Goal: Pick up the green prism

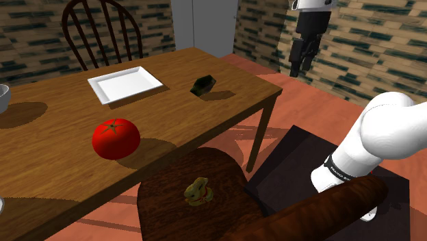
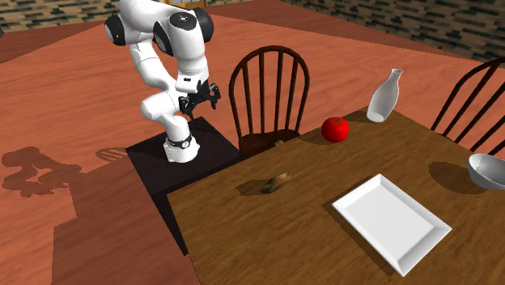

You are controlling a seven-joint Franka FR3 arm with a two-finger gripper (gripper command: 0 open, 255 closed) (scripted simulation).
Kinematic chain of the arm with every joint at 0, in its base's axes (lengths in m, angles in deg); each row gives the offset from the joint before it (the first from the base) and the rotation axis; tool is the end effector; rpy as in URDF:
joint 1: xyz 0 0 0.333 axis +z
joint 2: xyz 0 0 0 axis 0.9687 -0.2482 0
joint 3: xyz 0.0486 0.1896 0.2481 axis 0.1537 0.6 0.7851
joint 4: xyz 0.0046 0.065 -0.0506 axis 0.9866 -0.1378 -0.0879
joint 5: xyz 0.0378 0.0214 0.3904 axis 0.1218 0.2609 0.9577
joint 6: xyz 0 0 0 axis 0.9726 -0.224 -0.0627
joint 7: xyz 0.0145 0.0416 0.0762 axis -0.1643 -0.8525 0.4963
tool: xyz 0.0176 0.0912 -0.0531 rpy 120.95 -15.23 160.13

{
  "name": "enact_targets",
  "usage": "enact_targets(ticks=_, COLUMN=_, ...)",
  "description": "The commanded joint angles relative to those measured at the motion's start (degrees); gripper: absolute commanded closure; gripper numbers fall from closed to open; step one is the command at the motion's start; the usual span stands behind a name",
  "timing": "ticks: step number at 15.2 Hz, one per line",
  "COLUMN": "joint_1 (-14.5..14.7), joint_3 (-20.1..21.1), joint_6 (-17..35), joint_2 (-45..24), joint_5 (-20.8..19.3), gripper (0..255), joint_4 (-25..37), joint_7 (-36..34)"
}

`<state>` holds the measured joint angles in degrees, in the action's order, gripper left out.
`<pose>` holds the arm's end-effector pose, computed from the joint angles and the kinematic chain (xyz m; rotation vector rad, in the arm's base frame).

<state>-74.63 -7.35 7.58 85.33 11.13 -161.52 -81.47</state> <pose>0.2832 0.0218 0.5565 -3.0471 0.0868 0.2300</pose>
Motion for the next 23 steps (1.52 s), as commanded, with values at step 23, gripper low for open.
enact_targets(ticks=23, joint_1=12.5, joint_3=-10.6, joint_6=20.9, joint_2=-45.4, joint_5=-6.3, gripper=0, joint_4=27.8, joint_7=61.8)
